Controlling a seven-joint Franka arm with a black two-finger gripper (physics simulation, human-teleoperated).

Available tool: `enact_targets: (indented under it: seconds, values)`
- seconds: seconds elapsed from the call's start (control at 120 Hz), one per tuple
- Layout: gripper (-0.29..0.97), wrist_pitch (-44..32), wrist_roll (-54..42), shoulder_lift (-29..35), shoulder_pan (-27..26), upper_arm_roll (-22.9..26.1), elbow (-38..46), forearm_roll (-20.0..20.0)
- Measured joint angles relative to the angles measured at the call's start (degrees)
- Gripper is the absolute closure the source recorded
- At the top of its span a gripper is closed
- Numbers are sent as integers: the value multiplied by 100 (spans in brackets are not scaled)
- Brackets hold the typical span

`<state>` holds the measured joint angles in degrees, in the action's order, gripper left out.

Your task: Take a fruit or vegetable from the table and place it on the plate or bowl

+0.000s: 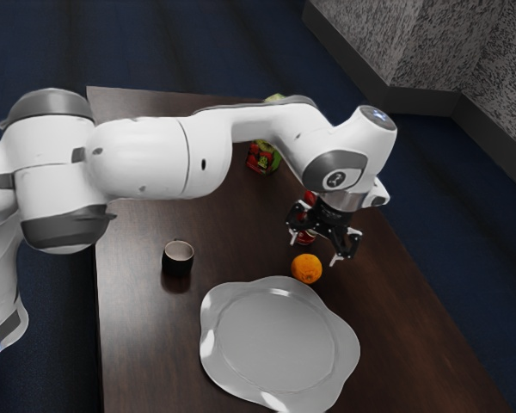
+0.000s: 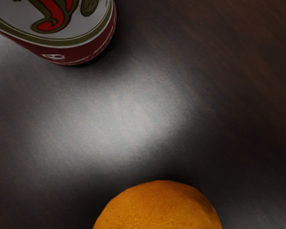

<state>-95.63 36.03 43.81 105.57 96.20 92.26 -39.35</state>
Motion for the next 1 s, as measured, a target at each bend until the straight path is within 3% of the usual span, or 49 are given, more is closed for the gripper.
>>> enact_targets:
  seconds: [0.233, 0.608, 1.0]
  values:
    - [2, -415, 337, 251, 1, 103, 179, -42]
    - [3, -917, 636, 727, -526, -197, 625, -252]
    - [3, -1202, 783, 895, -520, -216, 822, -473]
